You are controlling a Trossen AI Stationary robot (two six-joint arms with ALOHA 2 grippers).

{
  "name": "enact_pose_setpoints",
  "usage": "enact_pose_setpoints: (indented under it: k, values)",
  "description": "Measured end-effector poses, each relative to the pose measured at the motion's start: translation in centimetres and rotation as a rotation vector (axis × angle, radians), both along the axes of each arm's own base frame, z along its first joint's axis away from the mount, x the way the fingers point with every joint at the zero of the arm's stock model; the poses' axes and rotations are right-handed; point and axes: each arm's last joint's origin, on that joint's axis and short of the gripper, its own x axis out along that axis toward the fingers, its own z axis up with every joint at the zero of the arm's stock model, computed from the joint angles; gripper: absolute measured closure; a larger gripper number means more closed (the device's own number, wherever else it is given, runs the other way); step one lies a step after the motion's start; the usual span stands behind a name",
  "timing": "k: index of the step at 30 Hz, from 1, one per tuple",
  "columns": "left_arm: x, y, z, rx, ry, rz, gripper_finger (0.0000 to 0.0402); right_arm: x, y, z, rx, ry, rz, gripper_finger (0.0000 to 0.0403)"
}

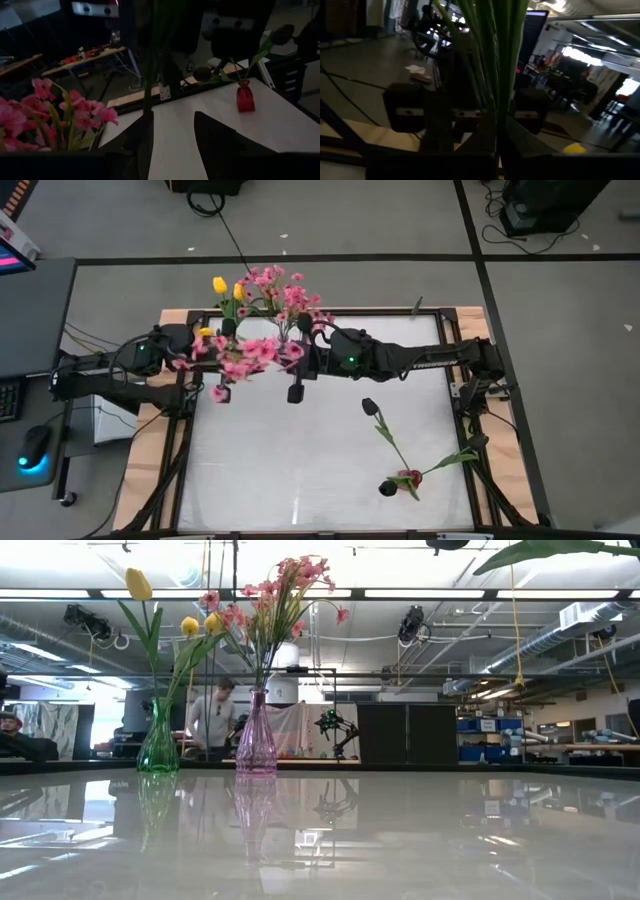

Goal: Sort flowers into vase by color
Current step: Put the pink flowers into the purple vase

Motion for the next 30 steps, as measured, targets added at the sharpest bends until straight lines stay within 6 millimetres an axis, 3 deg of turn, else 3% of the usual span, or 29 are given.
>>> enact_pose_setpoints:
  k: [30]
  values:
    - [0.1, 0.1, -0.2, 0.0, 0.014, 0.037, 0.0255, -0.1, 1.3, -0.4, 0.057, 0.038, -0.005, 0.0391]
